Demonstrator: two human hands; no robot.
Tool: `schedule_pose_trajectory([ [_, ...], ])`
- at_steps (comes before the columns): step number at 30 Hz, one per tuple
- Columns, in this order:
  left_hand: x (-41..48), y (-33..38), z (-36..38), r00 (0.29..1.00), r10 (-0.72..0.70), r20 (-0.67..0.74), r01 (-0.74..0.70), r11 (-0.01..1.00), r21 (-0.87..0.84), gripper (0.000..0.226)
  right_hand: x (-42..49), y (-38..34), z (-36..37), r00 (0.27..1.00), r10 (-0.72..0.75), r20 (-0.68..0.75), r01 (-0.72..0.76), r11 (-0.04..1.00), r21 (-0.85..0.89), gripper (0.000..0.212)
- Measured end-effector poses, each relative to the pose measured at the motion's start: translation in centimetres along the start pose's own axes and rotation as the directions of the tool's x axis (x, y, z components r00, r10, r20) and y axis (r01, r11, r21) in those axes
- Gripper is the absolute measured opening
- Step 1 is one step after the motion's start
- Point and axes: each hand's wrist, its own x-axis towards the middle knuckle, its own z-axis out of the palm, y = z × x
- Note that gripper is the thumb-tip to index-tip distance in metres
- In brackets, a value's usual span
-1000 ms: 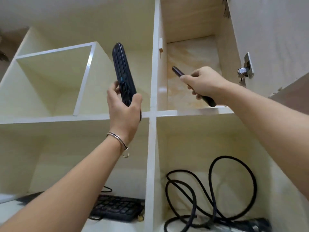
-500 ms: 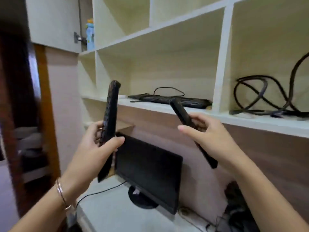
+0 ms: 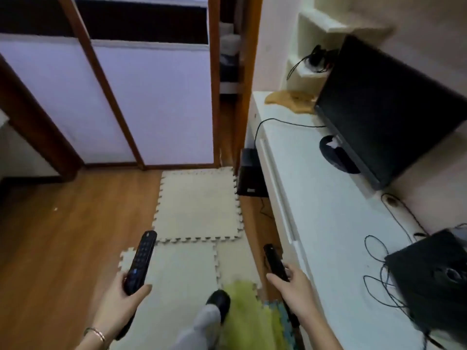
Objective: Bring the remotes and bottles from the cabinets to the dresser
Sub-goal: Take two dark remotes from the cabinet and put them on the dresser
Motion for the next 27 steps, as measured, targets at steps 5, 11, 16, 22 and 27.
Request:
schedule_pose_trajectory([
  [5, -5.4, -9.8, -2.3, 0.961, -0.257, -0.101, 0.256, 0.966, -0.021, 0.041, -3.2, 4.5, 4.5, 0.974, 0.079, 0.214, -0.045, 0.986, -0.159, 0.024],
  [11, -8.8, -15.8, -2.8, 0.912, -0.365, -0.189, 0.336, 0.927, -0.168, 0.038, -3.9, 5.1, 8.0, 0.932, 0.118, 0.342, 0.013, 0.934, -0.357, 0.021],
  [16, -9.3, -19.2, -4.4, 0.85, -0.465, -0.247, 0.389, 0.871, -0.301, 0.039, -2.2, 3.4, 12.8, 0.893, 0.143, 0.427, 0.108, 0.853, -0.511, 0.026],
  [22, -6.5, -23.0, -8.3, 0.754, -0.605, -0.256, 0.464, 0.767, -0.444, 0.051, 1.4, -2.6, 21.7, 0.867, 0.053, 0.495, 0.259, 0.801, -0.54, 0.019],
  [27, -1.3, -25.6, -13.8, 0.722, -0.644, -0.254, 0.458, 0.719, -0.523, 0.052, 3.5, -7.7, 30.1, 0.869, 0.016, 0.494, 0.301, 0.776, -0.554, 0.035],
])
